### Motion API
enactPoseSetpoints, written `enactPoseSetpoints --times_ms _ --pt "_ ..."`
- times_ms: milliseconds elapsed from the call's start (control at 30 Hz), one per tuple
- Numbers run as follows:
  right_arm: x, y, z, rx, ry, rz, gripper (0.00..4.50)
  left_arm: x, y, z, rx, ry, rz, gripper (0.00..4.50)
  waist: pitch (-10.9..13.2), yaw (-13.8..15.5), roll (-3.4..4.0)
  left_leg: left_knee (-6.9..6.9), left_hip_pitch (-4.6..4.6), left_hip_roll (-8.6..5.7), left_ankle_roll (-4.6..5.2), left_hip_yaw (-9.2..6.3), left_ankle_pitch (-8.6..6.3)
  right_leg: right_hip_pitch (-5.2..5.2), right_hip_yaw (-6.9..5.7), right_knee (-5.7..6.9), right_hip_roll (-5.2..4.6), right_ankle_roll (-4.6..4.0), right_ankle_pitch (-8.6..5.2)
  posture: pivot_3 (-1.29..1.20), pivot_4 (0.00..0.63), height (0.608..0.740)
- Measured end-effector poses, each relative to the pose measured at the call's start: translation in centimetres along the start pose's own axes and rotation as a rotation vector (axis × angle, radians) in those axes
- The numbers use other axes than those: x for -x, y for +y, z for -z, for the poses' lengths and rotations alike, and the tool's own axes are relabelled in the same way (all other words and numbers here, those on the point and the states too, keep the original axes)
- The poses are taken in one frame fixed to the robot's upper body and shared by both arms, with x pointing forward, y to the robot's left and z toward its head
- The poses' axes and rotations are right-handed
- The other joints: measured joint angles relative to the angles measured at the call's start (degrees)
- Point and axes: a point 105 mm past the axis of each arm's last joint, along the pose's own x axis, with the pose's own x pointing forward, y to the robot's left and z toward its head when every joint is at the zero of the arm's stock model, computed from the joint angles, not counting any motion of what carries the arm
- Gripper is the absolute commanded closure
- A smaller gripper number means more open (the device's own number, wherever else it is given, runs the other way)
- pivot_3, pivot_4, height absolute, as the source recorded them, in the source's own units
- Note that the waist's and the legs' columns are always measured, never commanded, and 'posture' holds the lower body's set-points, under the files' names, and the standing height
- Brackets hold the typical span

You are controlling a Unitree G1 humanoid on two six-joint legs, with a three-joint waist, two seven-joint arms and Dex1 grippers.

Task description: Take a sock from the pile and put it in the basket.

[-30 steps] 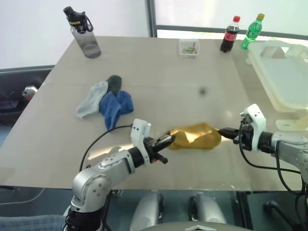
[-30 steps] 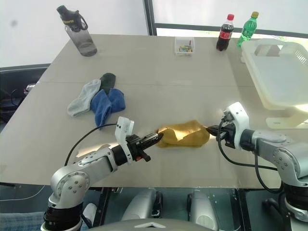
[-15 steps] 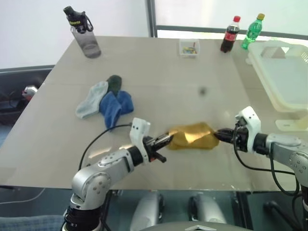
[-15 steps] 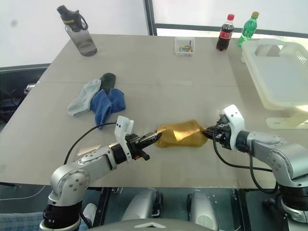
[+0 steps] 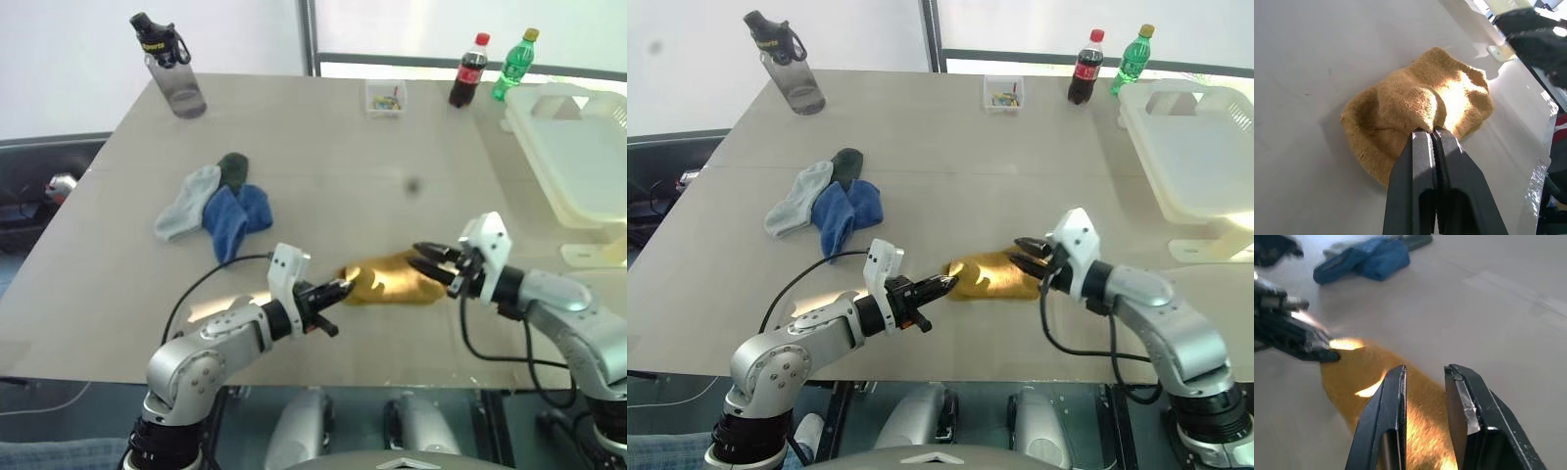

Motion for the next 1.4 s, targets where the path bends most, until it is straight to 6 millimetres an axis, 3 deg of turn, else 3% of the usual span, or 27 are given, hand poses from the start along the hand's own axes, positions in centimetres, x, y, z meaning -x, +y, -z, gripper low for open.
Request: enactPoseSetpoints --times_ms 100,800,1067,1167,1200,1400 --pt "-0.3 -1.1 2.6 -0.079 0.1 0.079 3.27 0.0 0.0 0.0 0.0 0.0 0.0 4.5 0.0 0.0 0.01 0.0 0.0 0.01 -0.01 0.0 0.0 -0.01 0.0 0.01 0.0 -0.01 0.0 0.0 0.15 0.74" --pt "-0.4 -0.5 2.8 -0.167 0.115 0.076 3.27 0.5 1.1 -0.5 0.017 -0.049 -0.091 4.5 0.0 0.0 0.0 -0.01 0.04 0.01 0.0 0.0 0.0 0.01 0.01 0.01 -0.02 -0.01 0.0 0.0 0.15 0.74" --pt "-0.4 -0.5 2.8 -0.175 0.115 0.076 3.27 0.6 0.6 -0.6 -0.001 -0.046 -0.072 4.5 0.0 -0.1 0.0 -0.02 0.04 0.01 0.0 0.0 0.0 0.01 0.01 0.01 -0.02 -0.01 0.0 0.0 0.15 0.74" --pt "-0.4 -0.5 2.8 -0.179 0.116 0.078 3.15 0.7 0.2 -0.5 0.01 -0.044 -0.054 3.68 0.0 -0.1 0.0 -0.02 0.04 0.01 0.0 0.0 0.0 0.01 0.01 0.01 -0.03 -0.01 0.0 0.0 0.15 0.74" --pt "-0.4 -0.5 2.8 -0.18 0.116 0.078 3.15 0.7 0.2 -0.2 0.018 -0.033 -0.053 3.01 0.0 -0.1 0.0 -0.02 0.04 0.01 0.0 0.0 0.0 0.01 0.01 0.01 -0.02 -0.01 0.0 0.0 0.15 0.74" --pt "-0.4 -0.4 2.8 -0.183 0.114 0.079 3.15 1.3 0.6 -0.6 0.055 -0.054 -0.06 2.92 0.0 -0.1 -0.01 -0.02 0.04 0.01 0.0 0.0 0.0 0.01 0.0 0.01 -0.03 -0.01 0.0 0.0 0.15 0.74"
